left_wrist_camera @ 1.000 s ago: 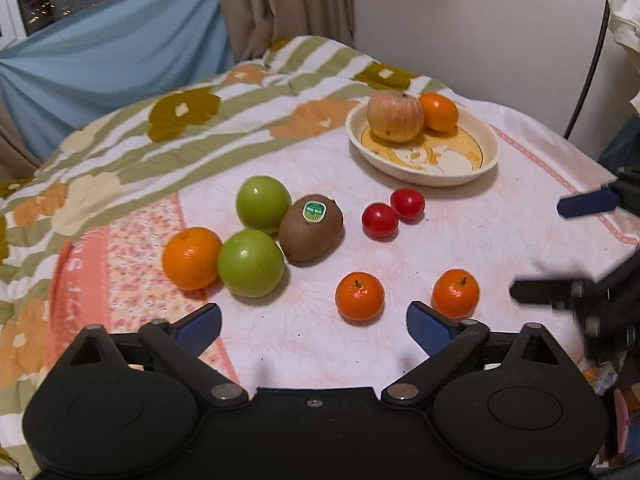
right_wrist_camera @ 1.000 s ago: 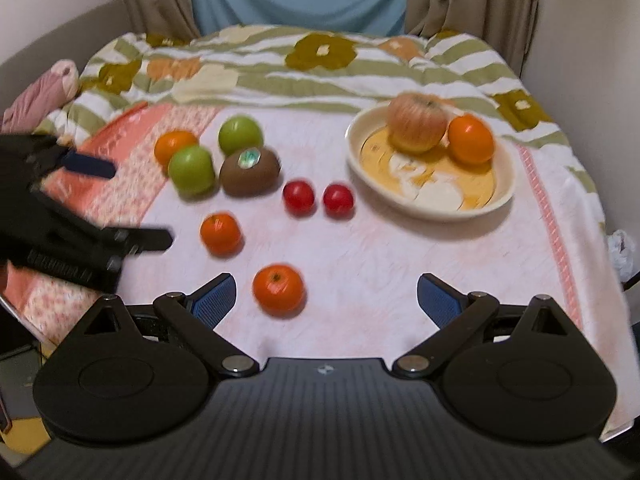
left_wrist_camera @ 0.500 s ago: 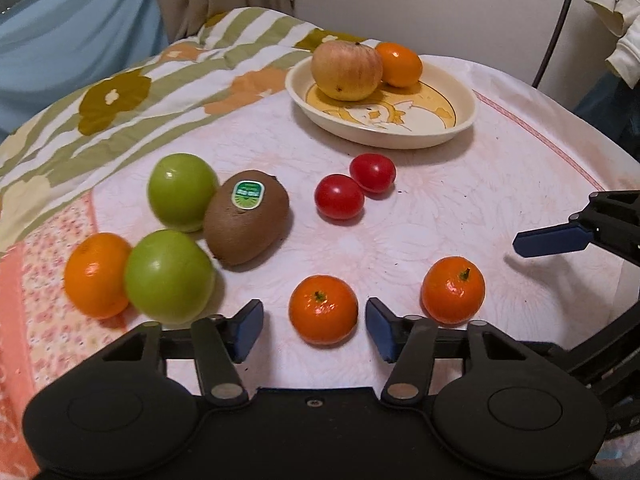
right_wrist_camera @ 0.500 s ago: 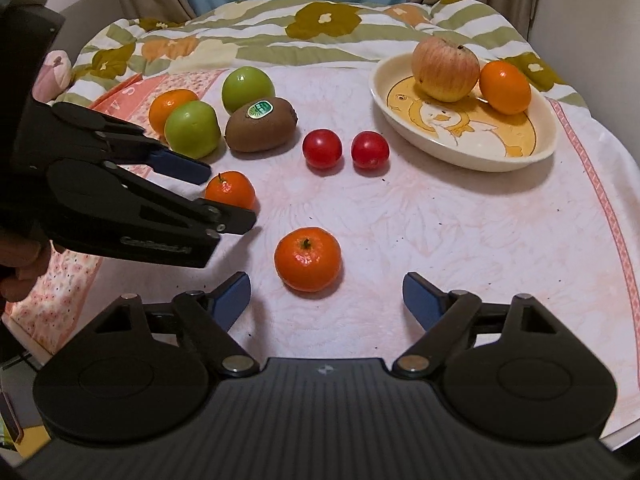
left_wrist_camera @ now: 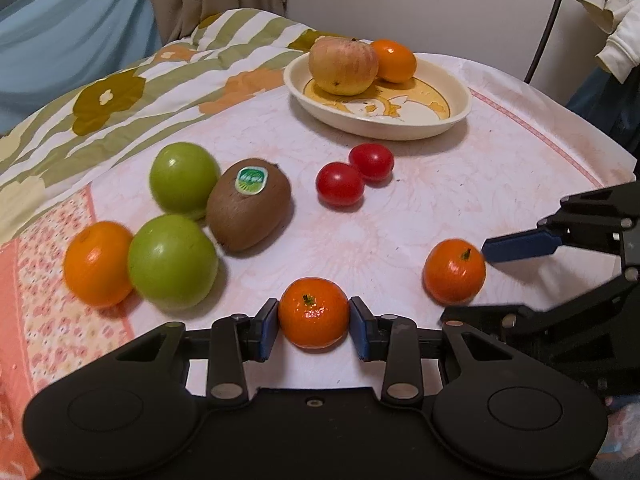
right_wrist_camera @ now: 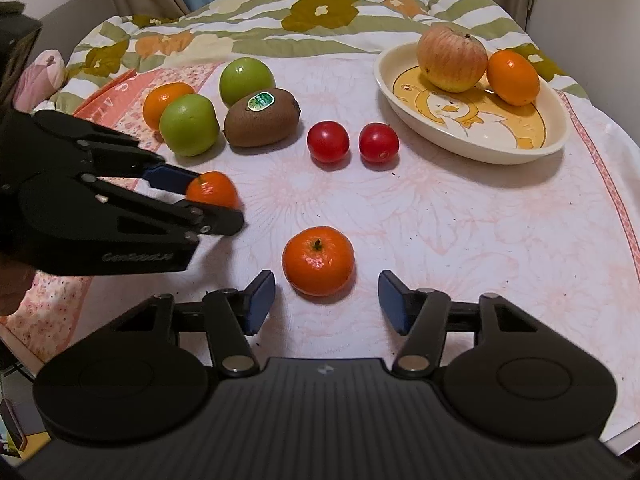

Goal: Organize fruits
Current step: 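Grasp a tangerine with the left tool while the right tool grasps another tangerine, then carry both tangerines to the duck bowl and open both tools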

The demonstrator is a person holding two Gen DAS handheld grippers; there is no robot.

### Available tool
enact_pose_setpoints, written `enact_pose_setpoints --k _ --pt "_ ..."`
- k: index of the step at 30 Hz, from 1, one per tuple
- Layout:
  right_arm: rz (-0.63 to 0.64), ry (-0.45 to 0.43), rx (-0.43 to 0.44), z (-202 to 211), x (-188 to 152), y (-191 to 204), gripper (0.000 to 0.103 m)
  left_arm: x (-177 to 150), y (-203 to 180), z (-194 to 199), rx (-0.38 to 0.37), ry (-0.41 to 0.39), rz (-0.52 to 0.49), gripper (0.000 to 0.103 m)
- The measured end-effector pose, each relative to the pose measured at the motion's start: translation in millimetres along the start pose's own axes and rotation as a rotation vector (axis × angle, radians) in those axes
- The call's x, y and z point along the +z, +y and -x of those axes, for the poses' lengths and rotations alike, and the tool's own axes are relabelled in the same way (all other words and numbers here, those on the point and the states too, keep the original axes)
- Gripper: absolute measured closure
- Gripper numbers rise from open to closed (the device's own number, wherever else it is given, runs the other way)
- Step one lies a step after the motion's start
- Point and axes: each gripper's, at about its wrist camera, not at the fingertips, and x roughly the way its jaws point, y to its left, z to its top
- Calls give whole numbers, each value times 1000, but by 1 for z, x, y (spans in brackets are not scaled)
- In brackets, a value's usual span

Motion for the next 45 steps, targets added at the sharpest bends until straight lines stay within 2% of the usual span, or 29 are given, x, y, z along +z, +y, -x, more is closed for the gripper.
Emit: enact_pose_setpoints --k 9,10,11,21,29,34,45 --pt "23 -4 -9 -7 4 2 36 -22 8 15 49 5 54 62" --pt "29 -6 -9 -8 5 2 39 -24 8 17 55 6 64 62" --pt "36 -5 -1 -9 6 3 48 -25 9 18 60 6 70 62" --pt "68 -30 21 10 20 -2 49 -22 1 46 109 -35 140 62" --pt "80 -78 26 48 41 -23 49 7 -20 75 161 -76 194 62" --pt "91 -110 27 74 56 -49 49 33 -38 88 189 -109 220 62" --pt "115 -166 -16 94 93 -127 49 101 -80 71 174 -167 200 62"
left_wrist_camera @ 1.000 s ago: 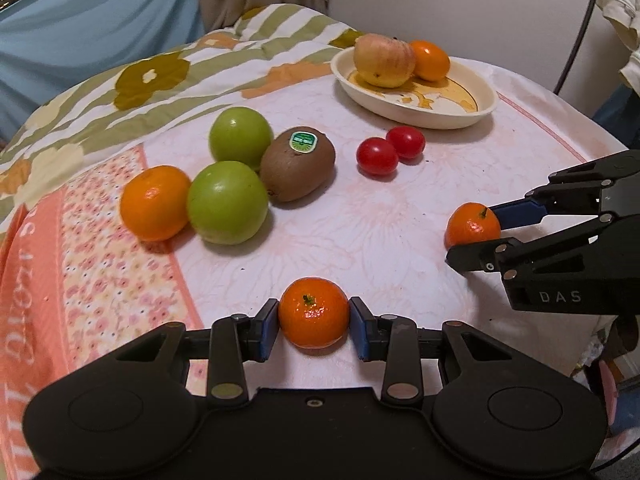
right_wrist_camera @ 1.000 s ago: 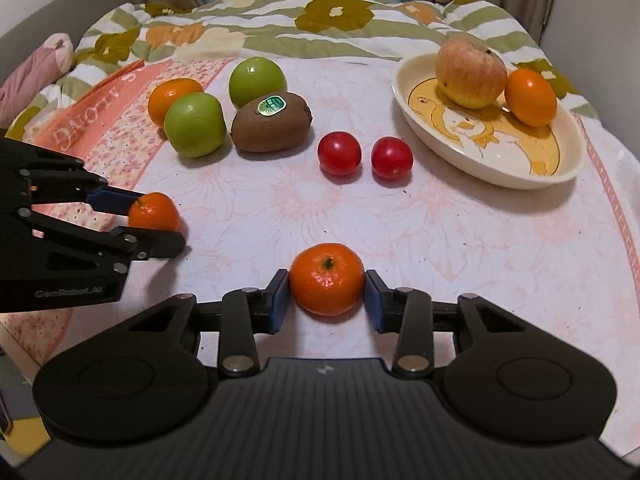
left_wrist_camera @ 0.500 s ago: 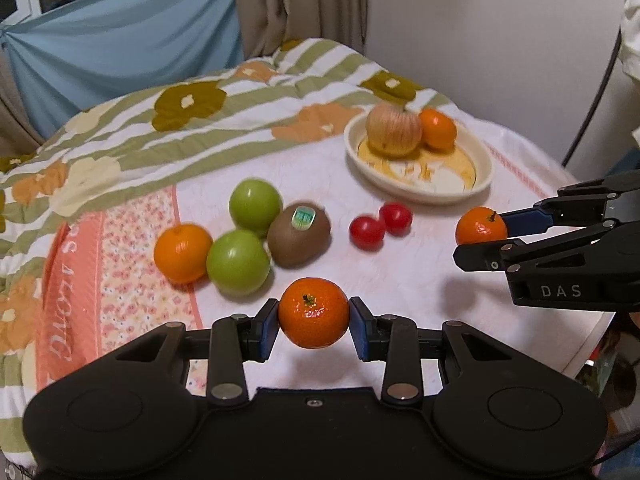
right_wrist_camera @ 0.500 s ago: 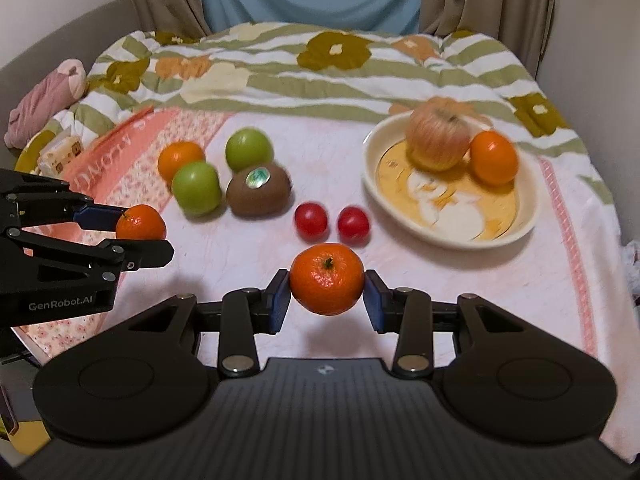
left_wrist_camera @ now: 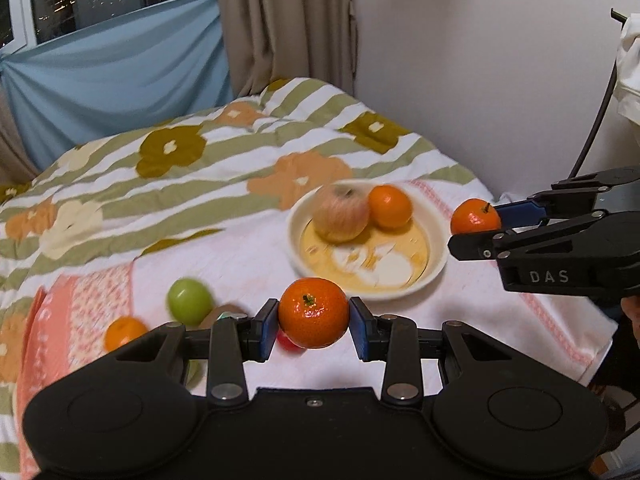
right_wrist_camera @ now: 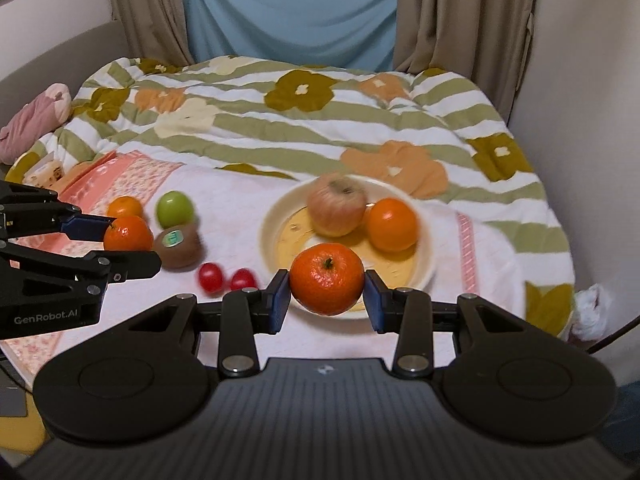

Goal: Organize fruits
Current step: 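Carry both tangerines to the duck bowl and open both tools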

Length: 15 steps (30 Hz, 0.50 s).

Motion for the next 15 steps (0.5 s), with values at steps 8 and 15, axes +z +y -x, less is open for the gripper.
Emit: enact_pose_setpoints --k 8,15 --pt "30 24 6 -31 12 -57 49 28 -30 -48 -14 11 -17 62" --pt "41 79 57 -73 12 -91 49 35 -50 -102 -10 77 -28 62"
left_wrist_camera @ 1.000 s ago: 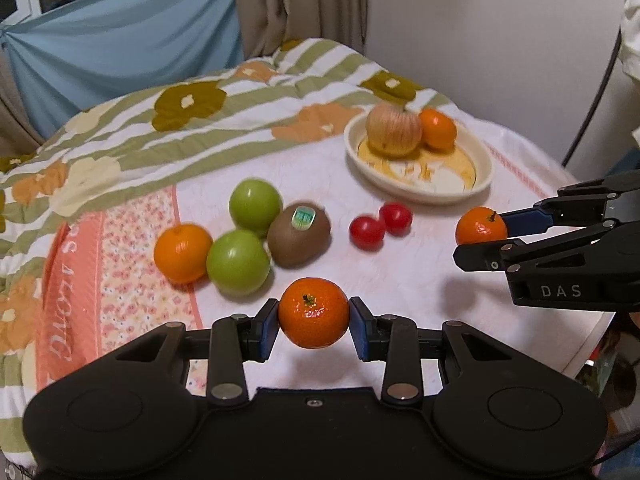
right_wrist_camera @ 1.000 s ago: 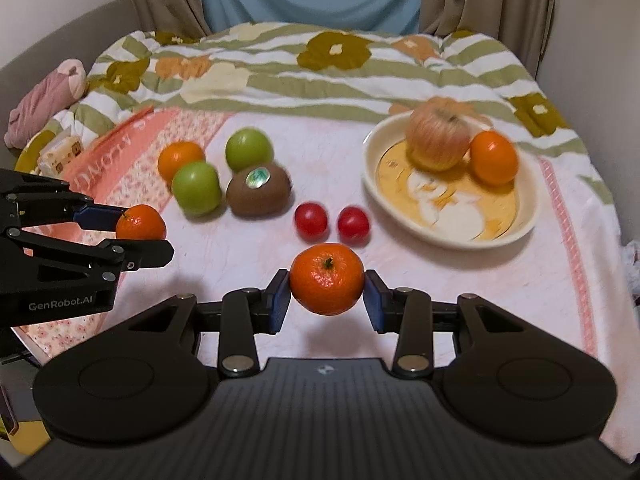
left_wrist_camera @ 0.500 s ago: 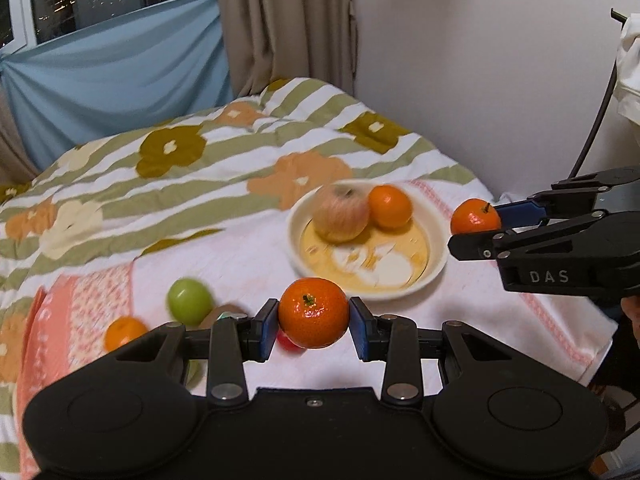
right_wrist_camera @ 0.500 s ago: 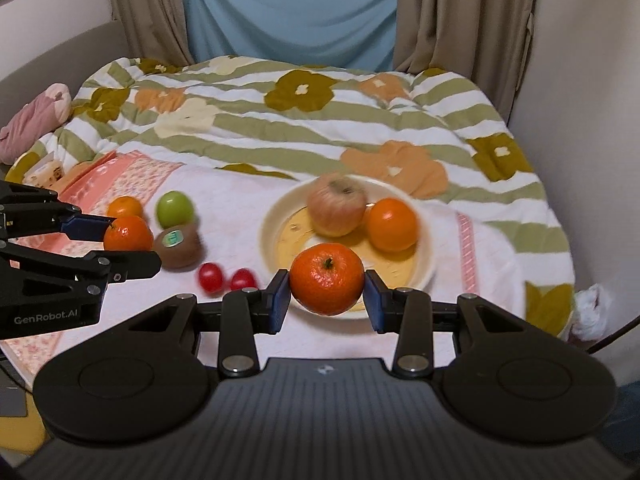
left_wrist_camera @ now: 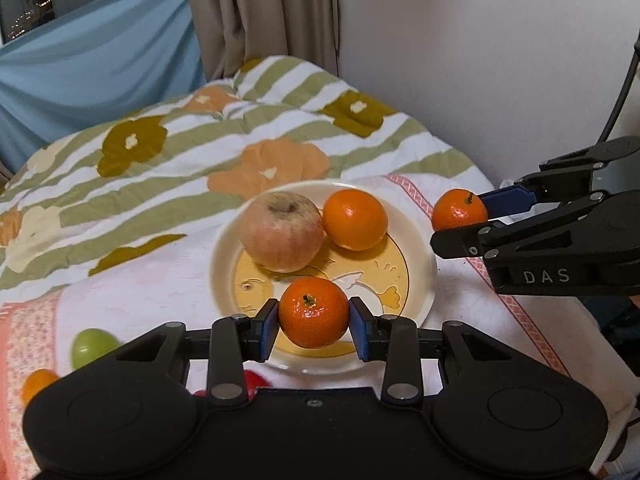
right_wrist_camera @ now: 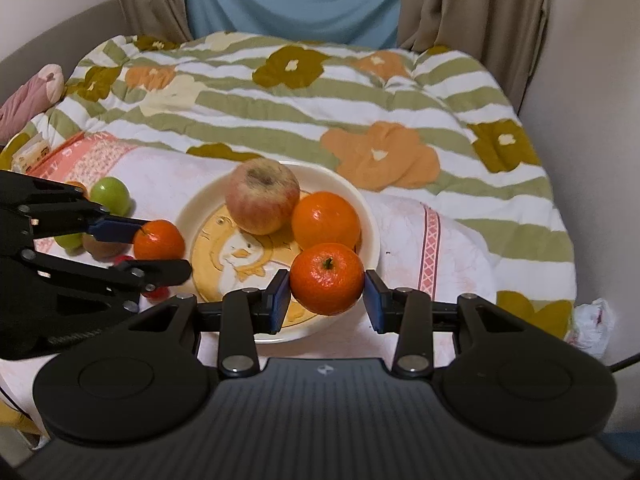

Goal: Organize fruits
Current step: 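Carry both tangerines to the duck bowl and open both tools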

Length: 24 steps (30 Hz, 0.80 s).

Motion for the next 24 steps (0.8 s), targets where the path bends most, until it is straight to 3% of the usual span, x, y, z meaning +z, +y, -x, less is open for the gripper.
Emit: enact_pose_setpoints --k 15,17,18,19,24 --pt "21 54 85 -47 4 -22 49 4 -27 -63 2 120 -42 60" --pt "25 55 90 -49 5 -22 49 6 -27 -62 -1 118 -35 37" --pt "25 55 92 -49 7 -21 49 7 -27 -60 0 108 -30 18" --pt "25 55 97 -49 7 -21 49 8 -26 -56 1 92 -25 10" --pt "25 50 110 -48 9 -18 49 7 -21 -43 22 92 -7 9"
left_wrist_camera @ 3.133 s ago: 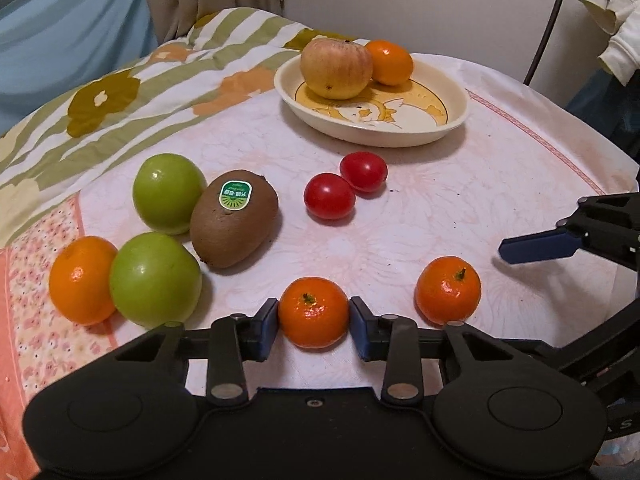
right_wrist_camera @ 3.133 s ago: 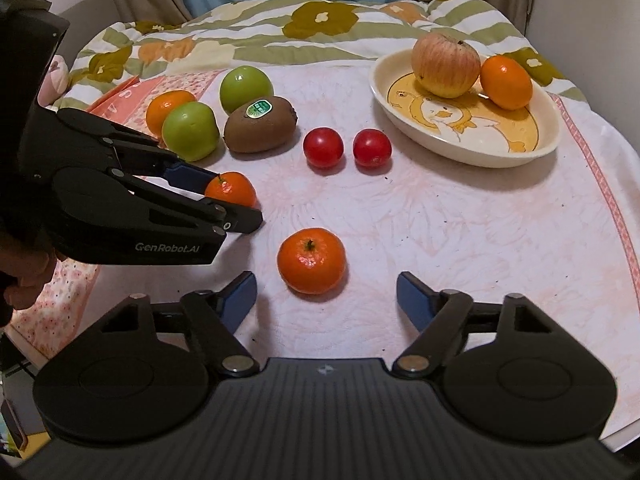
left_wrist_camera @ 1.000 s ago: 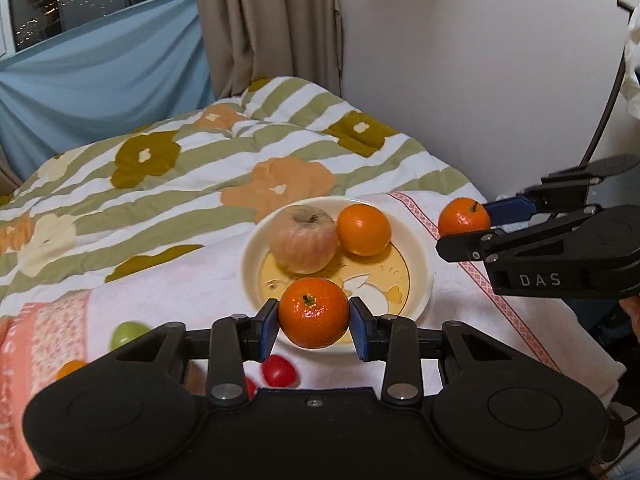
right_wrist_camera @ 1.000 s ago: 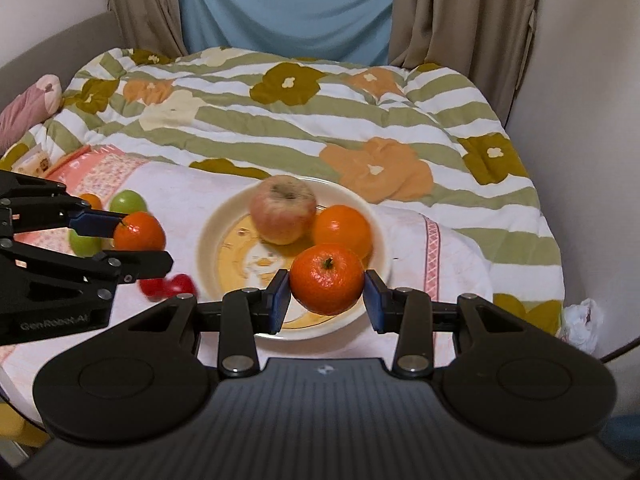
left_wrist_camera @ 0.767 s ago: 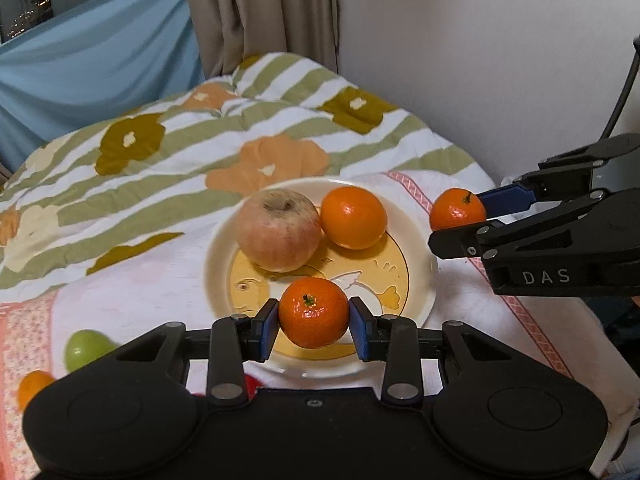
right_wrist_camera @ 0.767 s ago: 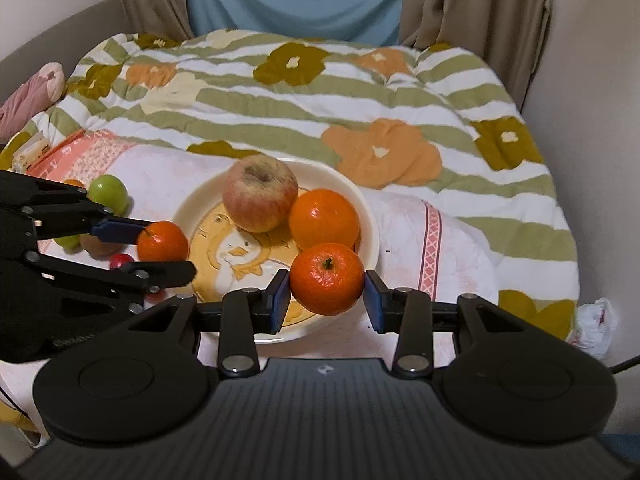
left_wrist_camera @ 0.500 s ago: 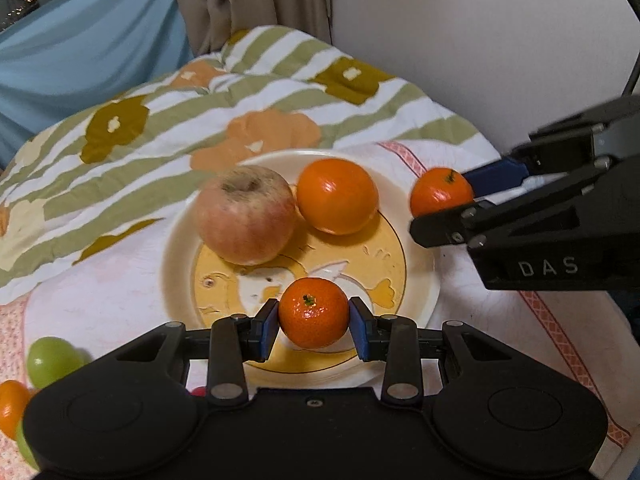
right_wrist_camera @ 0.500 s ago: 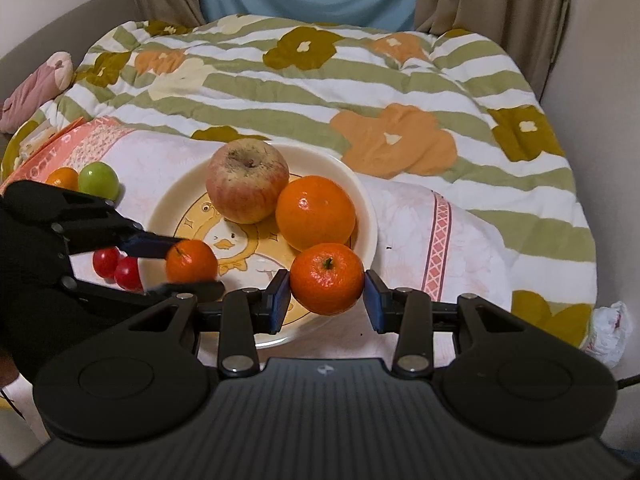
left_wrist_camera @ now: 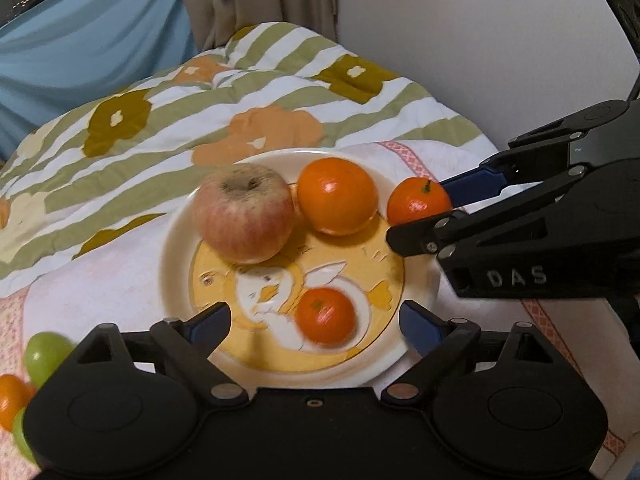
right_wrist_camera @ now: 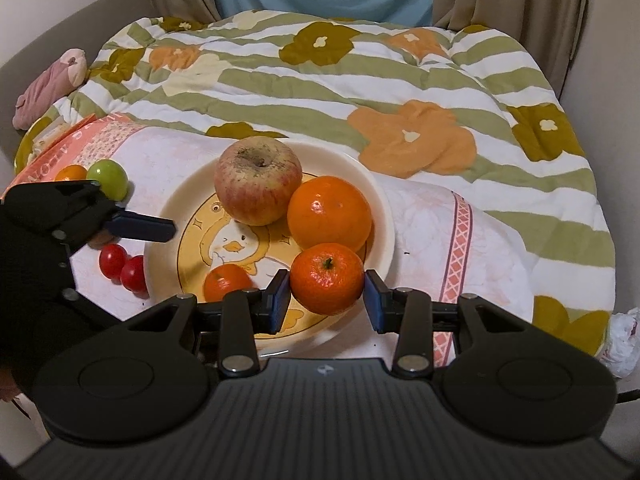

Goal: Organize fruits
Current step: 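Carry both tangerines to the duck bowl and open both tools, then withdraw both tools from the bowl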

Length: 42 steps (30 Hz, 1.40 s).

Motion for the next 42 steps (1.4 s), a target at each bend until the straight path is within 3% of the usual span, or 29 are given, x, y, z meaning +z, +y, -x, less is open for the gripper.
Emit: enact_pose_setpoints --k 7,21,22,24,25,26,42 --pt "-19 10 22 -9 1 2 49 -11 15 14 91 5 69 6" --pt "-33 35 54 -33 2 16 48 -27 38 29 124 30 159 6" --pt "-26 33 44 -33 2 18 44 -28 39 31 129 29 161 6" --pt "-7 30 18 -31 2 21 25 -29 40 34 137 26 162 6" --pt "-2 27 7 -29 2 22 7 -30 40 36 141 24 162 6" --pt "-3 25 2 -27 2 22 0 -30 41 37 144 22 163 6" --pt "-33 -43 -37 40 -6 36 0 -35 48 99 177 -103 180 6"
